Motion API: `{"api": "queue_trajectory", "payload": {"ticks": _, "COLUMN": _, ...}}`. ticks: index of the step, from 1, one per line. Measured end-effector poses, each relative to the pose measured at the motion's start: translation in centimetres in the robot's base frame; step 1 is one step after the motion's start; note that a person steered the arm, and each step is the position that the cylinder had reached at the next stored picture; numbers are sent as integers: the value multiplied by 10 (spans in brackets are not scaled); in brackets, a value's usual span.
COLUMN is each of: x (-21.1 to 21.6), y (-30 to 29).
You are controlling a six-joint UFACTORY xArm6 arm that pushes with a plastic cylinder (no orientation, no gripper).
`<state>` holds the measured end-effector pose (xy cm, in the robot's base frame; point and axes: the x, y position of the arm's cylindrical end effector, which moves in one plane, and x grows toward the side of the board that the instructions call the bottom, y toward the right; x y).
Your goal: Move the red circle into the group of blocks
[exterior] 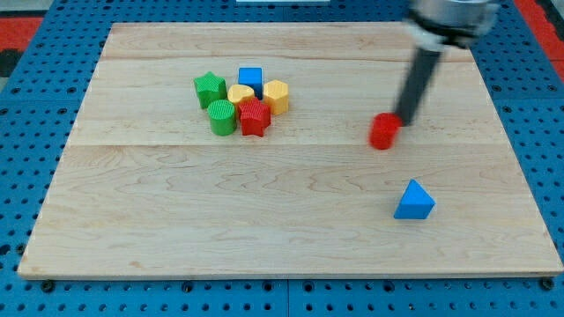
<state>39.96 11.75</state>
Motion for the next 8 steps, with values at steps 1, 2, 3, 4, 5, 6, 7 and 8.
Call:
{"api": "queue_trajectory", "payload": {"ticks": 1, "x": 2, "y": 33}}
{"api": "queue_trajectory", "payload": {"ticks": 2, "x": 37, "y": 61}}
{"api": "queue_trajectory", "payload": {"ticks": 3, "x": 32, "y": -15}}
{"api": "queue_trajectory", "payload": {"ticks": 4, "x": 10, "y": -76}}
{"api": "queue_trajectory", "payload": {"ticks": 5, "x": 28, "y": -72}}
{"api": "queue_trajectory", "payload": {"ticks": 6, "x": 71, "y": -65}}
{"api": "queue_trajectory", "payload": {"ticks": 7, "x": 62, "y": -104}}
{"api": "queue_trajectory", "payload": {"ticks": 8, "x": 30, "y": -103}}
